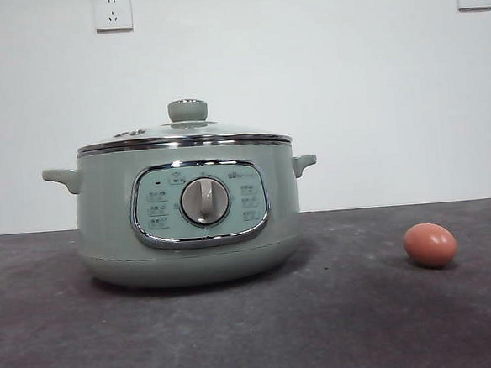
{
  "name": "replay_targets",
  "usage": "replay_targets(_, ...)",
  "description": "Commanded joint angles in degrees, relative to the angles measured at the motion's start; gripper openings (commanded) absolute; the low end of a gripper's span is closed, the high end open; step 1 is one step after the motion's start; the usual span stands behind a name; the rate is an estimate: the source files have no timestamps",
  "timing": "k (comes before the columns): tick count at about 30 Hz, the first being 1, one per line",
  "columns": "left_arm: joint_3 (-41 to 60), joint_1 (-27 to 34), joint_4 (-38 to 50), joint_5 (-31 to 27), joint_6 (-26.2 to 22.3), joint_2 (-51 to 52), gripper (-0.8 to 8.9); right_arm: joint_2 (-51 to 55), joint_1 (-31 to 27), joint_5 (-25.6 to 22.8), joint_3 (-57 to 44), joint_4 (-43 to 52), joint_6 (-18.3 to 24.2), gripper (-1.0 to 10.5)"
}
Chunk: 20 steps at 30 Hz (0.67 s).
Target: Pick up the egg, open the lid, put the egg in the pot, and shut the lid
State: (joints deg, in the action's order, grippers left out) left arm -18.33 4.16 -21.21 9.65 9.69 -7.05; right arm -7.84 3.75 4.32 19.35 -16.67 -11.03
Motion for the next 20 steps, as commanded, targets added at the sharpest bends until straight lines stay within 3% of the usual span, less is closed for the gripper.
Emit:
replay_targets(1,-4.81,-0.11,-1.81,2.12,0.13,-2.89,-0.06,-3.74,0.04,2.32,5.35,-2.93,-0.31,-0.1)
replay_targets(9,-22.47,-0.09,-11.89,10.1,-5.49,-15.17,-0.06,-17.03,0.04,8.26,25.33,-17.66,7.96,-0.1)
replay_targets(15,-34.84,-1.29,-19.34,12.2,-8.15,-22.73,-0.06,-25.09,0.04,9.44,39.28,-30.58,14.03,-0.1)
replay_targets(20,-40.44,-2.32,-23.45,13.31,-9.29,-26.34,-0.06,-28.59,0.04,9.46,45.4,-36.06,16.94,-0.1)
